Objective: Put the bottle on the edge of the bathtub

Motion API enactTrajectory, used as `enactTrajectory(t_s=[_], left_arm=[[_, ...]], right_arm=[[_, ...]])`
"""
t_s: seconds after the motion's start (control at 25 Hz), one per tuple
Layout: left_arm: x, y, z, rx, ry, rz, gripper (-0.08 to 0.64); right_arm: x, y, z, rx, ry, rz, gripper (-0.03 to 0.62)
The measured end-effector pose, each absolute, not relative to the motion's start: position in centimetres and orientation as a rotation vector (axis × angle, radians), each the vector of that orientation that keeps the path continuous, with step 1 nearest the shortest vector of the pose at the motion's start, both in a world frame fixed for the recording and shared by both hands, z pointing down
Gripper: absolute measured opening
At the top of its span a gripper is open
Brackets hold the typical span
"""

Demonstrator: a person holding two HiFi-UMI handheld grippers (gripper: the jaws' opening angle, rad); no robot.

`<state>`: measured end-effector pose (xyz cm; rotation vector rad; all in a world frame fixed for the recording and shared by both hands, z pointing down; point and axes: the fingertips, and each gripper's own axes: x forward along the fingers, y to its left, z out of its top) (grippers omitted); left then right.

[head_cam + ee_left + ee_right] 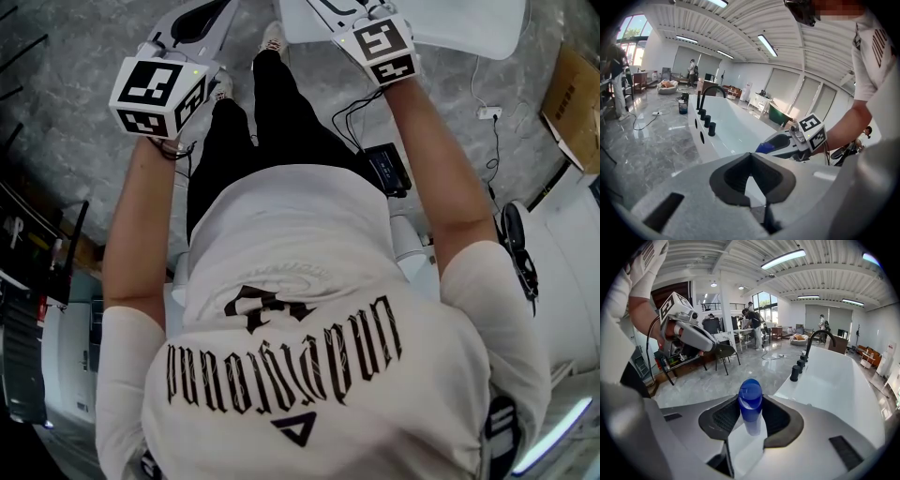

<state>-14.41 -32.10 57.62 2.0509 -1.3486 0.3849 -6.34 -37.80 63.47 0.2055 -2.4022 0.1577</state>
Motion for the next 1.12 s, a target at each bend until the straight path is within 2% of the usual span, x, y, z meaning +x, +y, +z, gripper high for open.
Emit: enactTrajectory(t_s=[0.52,1.12], left_arm=[[-13.9,-31.9,59.6,2.029,-1.322,0.405,0.015],[-13.4,-31.4,59.9,2.021,-1.32,0.417,0.015]], right_arm=[[-6.3,-37.5,67.0,0.178,-2.342,0.12,0.15],[-6.3,-37.5,67.1,0.196,-2.351,0.109,0.152]])
